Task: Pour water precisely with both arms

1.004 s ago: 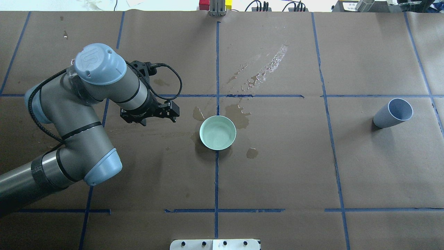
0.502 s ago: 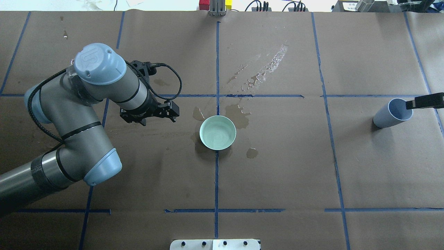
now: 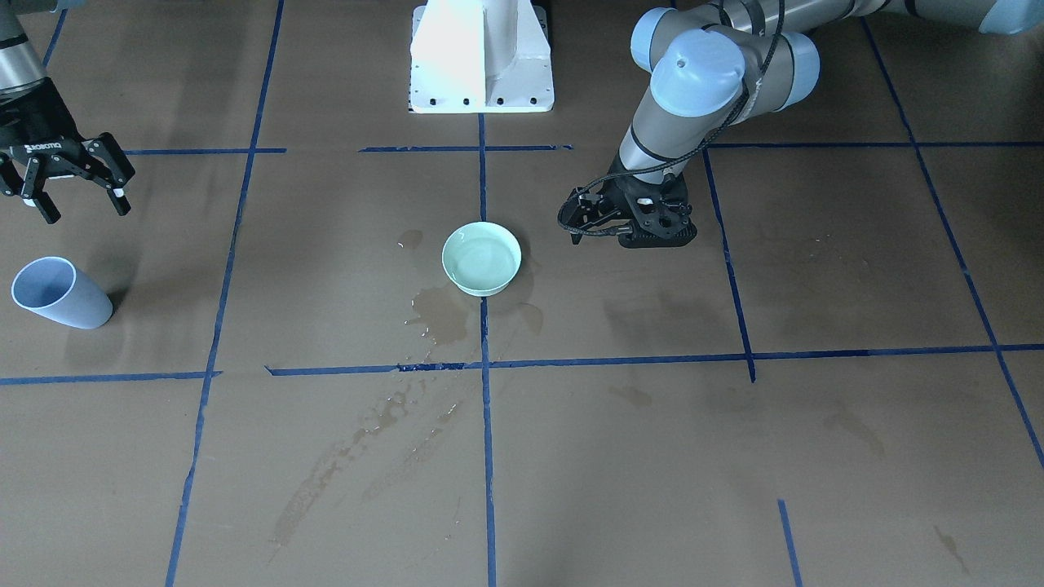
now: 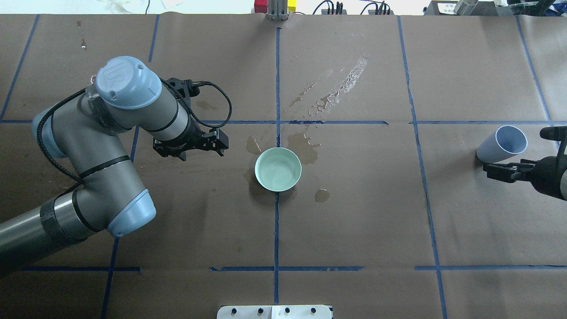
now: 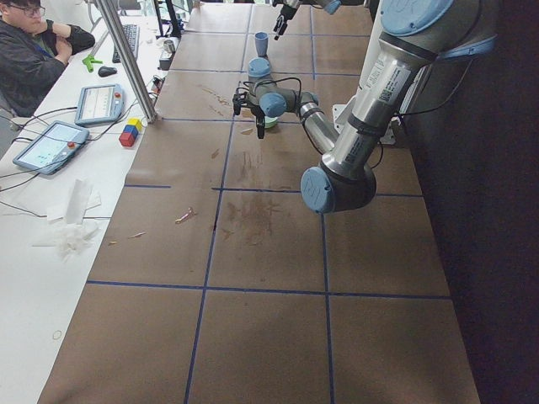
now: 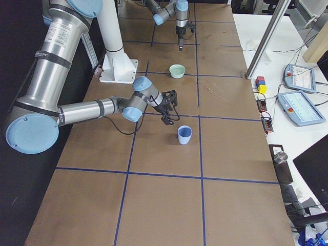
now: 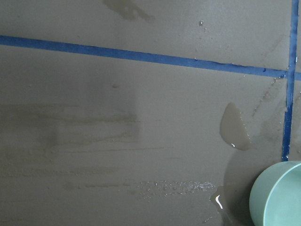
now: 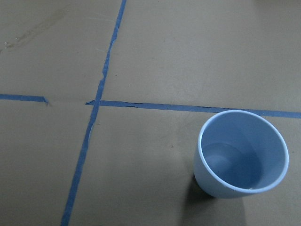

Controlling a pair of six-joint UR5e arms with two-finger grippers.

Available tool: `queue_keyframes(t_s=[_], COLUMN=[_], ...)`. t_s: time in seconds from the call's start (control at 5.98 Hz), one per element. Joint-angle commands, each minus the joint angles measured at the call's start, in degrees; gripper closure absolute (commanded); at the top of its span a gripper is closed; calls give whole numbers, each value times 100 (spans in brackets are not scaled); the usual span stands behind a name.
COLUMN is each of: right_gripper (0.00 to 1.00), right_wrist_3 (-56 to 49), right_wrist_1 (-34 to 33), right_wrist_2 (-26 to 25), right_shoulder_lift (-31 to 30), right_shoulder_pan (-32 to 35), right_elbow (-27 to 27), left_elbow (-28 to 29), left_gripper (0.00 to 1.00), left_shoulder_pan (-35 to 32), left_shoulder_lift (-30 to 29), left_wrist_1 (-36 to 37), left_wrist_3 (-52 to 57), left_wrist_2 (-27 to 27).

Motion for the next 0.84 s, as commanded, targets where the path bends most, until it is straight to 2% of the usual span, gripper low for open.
queue_keyframes(t_s=[0.0,0.17,0.33,0.67], right_gripper=[0,0,0,0], right_wrist_3=[359,690,729,720], right_wrist_1=[1014,1298,1431,1940], right_wrist_2=[-1455,-2349,-2923,-3480], right_shoulder_lift=[-95,-42,141,387], right_shoulder_pan=[-819,-1266,-1445,-1455], right_elbow=[-772,-1167,-1476,-2135], left_elbow=[2,2,-16,-25], left_gripper=[0,0,0,0], left_shoulder_pan=[16,16,25,34], left_shoulder_lift=[1,10,62,71], left_wrist_1=[-10,-10,-19,-19], left_wrist_3=[-9,-9,-9,-26], left_wrist_2=[6,6,6,6])
